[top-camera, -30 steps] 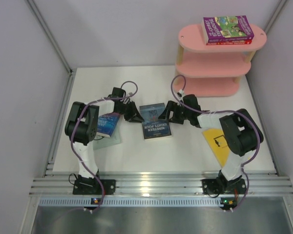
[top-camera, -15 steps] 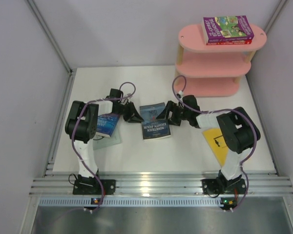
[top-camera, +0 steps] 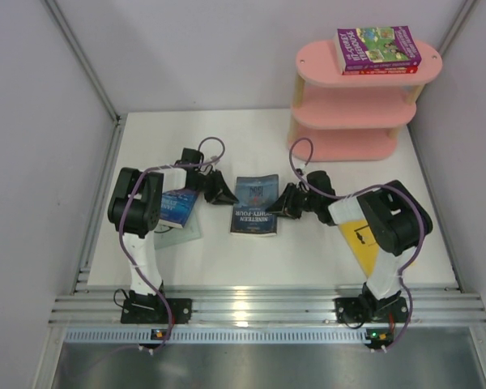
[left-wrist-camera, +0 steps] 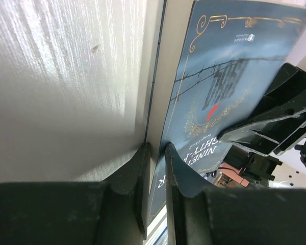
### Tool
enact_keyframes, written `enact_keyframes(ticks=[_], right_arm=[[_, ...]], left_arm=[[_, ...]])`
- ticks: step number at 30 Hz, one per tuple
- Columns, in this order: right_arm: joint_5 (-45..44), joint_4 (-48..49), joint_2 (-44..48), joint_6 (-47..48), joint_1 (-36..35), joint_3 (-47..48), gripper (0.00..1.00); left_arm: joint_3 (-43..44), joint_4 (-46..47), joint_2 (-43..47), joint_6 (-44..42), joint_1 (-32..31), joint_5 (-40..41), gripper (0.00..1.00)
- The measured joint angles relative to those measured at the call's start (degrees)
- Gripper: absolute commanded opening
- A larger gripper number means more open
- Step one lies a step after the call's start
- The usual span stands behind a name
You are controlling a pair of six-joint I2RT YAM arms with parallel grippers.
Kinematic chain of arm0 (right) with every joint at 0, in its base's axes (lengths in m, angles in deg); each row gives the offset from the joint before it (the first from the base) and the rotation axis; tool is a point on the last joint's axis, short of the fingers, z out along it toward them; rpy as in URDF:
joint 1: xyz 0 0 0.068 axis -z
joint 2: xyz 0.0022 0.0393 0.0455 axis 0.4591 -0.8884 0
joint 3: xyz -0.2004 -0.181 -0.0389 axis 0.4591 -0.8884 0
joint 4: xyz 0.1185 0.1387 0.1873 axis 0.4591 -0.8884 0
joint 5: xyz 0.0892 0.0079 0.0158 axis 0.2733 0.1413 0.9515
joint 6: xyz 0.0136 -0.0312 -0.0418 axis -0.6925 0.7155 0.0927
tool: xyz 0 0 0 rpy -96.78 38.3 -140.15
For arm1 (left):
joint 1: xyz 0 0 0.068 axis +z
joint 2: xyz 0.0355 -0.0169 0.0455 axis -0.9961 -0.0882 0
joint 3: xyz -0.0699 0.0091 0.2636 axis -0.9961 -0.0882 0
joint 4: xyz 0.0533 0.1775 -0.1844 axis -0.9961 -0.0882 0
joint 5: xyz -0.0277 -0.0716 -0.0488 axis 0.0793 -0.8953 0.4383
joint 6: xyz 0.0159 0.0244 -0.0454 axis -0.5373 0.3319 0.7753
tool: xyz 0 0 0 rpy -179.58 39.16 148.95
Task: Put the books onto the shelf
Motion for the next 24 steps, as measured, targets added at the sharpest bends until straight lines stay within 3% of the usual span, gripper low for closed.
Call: enact_keyframes(ticks=[2, 3, 5, 9, 12, 19, 20, 24], right_arm=[[0.42, 2.14, 0.63, -1.14, -0.02, -1.27, 0.10], [0.44, 2.78, 1.25, -1.57, -0.02, -1.84, 0.01], [0.46, 3.63, 2.89, -2.10, -0.11, -2.97, 0.00], [0.13, 3.69, 7.41, -3.26, 0.17, -6.08, 0.00], [0.87, 3.65, 12.55, -4.98, 1.49, -9.66, 0.00], [1.25, -5.62, 32.48, -6.29, 14.64, -14.25, 0.00], [0.96, -7.45, 35.30, -6.03, 16.61, -14.21, 0.00], [0.79, -14.69, 45.62, -5.40, 24.94, -13.25, 0.00]], left_arm=[[-0.07, -0.04, 0.00, -0.02, -0.02, -0.22, 0.01], [-0.07, -0.09, 0.00, -0.04, -0.02, -0.33, 0.07], [-0.13, -0.24, 0.00, -0.02, -0.26, -0.68, 0.13], [-0.35, -1.95, 0.79, 0.31, -1.38, -0.39, 0.41], [0.09, -4.87, 2.29, 0.52, -1.81, 1.20, 0.51], [4.83, -12.35, 7.76, -0.22, -0.90, 8.39, 0.85], [5.44, -12.81, 8.85, -0.13, -0.87, 8.76, 0.95], [6.14, -13.46, 13.40, 0.48, -0.87, 9.53, 0.98]])
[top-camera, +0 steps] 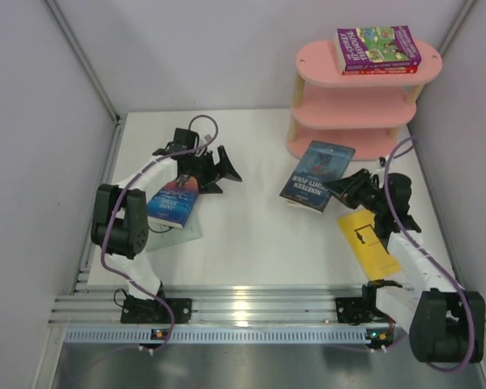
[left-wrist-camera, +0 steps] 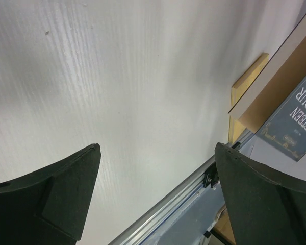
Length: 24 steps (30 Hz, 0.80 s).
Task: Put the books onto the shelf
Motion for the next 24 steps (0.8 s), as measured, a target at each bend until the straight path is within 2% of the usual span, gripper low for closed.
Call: enact_keyframes(ticks=[3, 11, 24], right_arm=[[0.83, -4.28, 3.43, 0.00, 5.20, 2.32, 0.00], [3.58, -8.81, 4.11, -1.90, 14.43, 9.60, 0.00], [5.75, 0.90, -4.83, -11.69, 16.22, 16.96, 0.00]], left_arm=[[0.02, -0.55, 2.69, 0.04, -0.04, 0.07, 0.98], [-1.05, -1.40, 6.21, -0.07, -0.17, 0.04, 0.98], [-3.52, -1.49, 6.86, -0.17, -0.50, -0.26, 0.98]])
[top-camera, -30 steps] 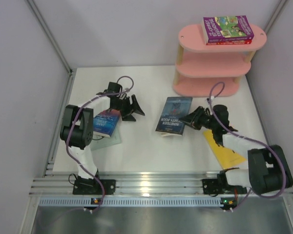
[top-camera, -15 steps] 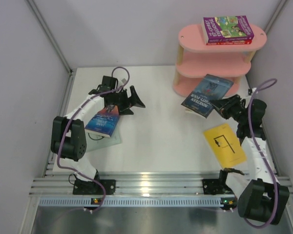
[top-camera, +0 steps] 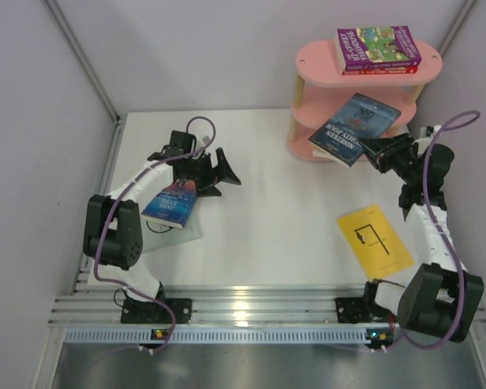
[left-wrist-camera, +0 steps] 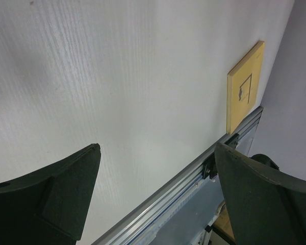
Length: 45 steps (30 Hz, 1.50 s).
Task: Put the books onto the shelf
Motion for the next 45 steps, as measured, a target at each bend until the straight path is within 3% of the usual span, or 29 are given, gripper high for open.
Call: enact_keyframes(ticks=[13, 21, 32, 45], right_arm=[[-4.42, 19.37, -17.70, -11.50, 0.83, 2.49, 0.00], [-7.45, 24.94, -19.61, -14.27, 1.38, 2.47, 0.00], [-20.59, 22.23, -19.58, -14.23, -0.52, 0.59, 0.00], [-36.02, 14.69, -20.63, -13.46, -10.82, 3.26, 0.00]], left_arm=[[0.00, 0.96, 0.00, 0.15, -0.92, -0.81, 0.98], [0.00, 1.84, -0.02, 0.15, -1.64, -0.81, 0.98], [0.46, 2.38, -1.42, 0.02, -2.62, -0.96, 0.98], [0.96, 2.36, -2.27, -1.40, -2.67, -0.94, 0.98]])
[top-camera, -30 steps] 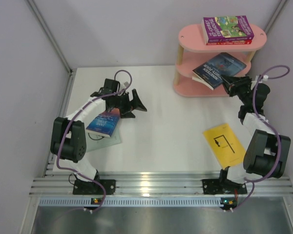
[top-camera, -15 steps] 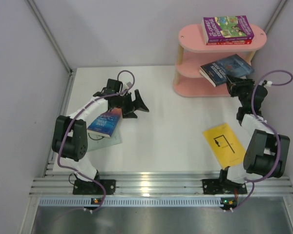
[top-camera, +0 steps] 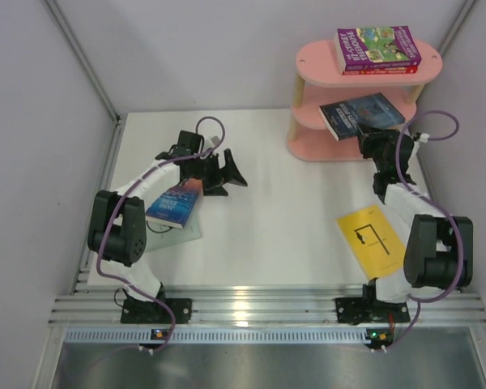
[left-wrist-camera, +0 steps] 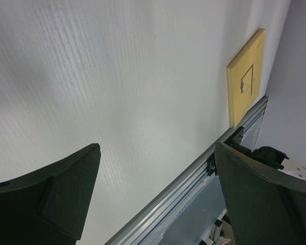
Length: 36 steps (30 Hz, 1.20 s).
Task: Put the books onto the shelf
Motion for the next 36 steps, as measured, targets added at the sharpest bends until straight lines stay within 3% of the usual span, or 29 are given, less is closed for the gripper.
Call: enact_keyframes(ticks=[11, 17, 20, 26, 33, 36], right_arm=[[-11.54, -2.38, -5.88, -1.27, -6.56, 7.56, 0.01], [-13.31, -6.71, -8.07, -0.83, -6.84, 11.96, 0.31], [-13.53, -9.11, -8.07, 0.26, -6.88, 13.35, 0.38], [-12.76, -16.48, -8.07, 3.72, -6.99, 17.20, 0.42], [-11.37, -17.62, -7.96, 5.03, -7.08, 17.49, 0.43], [-11.02, -17.51, -7.89, 5.35, -7.08, 17.49, 0.48]], left_arm=[[0.55, 0.00, 0.00, -0.20, -0.42, -0.02, 0.98], [0.55, -0.02, 0.00, -0.31, -0.68, 0.00, 0.98], [0.57, -0.02, 0.00, -0.42, -0.70, 0.00, 0.98], [0.57, 0.00, 0.00, -0.39, -0.72, 0.02, 0.98], [0.59, -0.02, 0.00, -0.33, -1.05, 0.07, 0.98], [0.59, -0.02, 0.00, -0.35, -1.20, 0.20, 0.98]])
